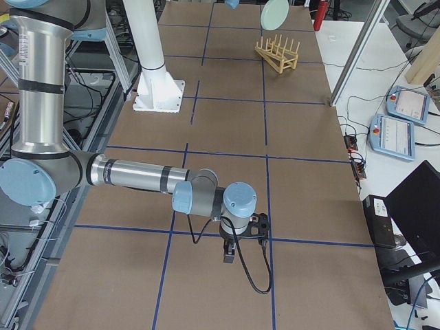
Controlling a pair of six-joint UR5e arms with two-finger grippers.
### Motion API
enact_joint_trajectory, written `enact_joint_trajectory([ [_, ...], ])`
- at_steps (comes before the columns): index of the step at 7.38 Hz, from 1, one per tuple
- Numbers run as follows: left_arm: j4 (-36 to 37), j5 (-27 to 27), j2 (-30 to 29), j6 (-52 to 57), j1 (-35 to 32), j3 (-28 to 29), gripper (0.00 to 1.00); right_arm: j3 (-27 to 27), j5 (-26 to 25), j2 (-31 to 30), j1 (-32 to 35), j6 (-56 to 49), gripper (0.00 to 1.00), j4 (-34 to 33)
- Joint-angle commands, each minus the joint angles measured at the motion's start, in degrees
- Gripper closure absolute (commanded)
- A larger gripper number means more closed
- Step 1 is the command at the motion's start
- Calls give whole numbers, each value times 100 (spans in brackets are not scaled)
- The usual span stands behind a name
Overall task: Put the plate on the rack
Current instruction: 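Tilt the plate upright with the left gripper above the rack pegs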
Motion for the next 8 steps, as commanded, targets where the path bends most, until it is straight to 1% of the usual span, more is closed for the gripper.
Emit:
enact_joint_trajectory([
  [1,-61,6,-578,-22,-74,702,100,-1,0,0,0,0,0,-8],
  [3,-61,15,-1018,-5,-110,1317,100,8,0,0,0,-9,0,-8],
  [4,-61,23,-1107,4,-101,1538,100,-1,0,0,0,-9,0,1],
  [8,-70,15,-1231,66,-83,1926,100,8,0,0,0,0,0,-8],
])
